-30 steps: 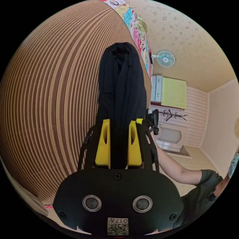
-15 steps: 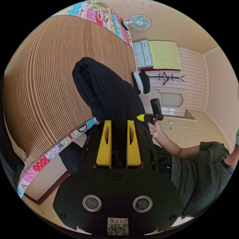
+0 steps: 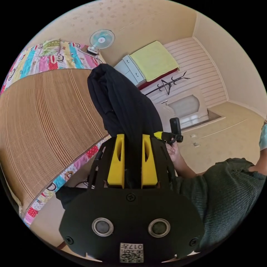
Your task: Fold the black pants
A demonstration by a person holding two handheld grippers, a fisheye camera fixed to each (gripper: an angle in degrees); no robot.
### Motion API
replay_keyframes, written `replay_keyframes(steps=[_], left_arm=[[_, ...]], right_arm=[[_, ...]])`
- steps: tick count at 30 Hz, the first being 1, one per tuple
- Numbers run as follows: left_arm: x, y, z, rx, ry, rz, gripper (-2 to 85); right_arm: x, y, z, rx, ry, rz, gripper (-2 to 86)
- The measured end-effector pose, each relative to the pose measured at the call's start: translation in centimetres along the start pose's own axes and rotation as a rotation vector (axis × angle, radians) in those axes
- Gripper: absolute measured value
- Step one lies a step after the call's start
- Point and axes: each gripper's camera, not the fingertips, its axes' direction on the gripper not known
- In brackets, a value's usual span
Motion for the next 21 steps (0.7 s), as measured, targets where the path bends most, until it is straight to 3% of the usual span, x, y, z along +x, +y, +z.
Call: replay_keyframes(steps=[9, 15, 21], left_arm=[[10.3, -5.3, 20.8, -0.31, 0.087, 0.235, 9.7], [12.9, -7.6, 30.3, -0.453, 0.097, 0.339, 9.8], [12.3, -10.9, 37.8, -0.519, 0.079, 0.355, 9.8]], right_arm=[[-8.0, 12.4, -11.4, 0.349, 0.054, 0.144, 11.9], [-13.9, 16.7, -10.2, 0.525, 0.059, 0.225, 11.9], [-18.4, 14.0, -8.4, 0.536, 0.085, 0.256, 11.8]])
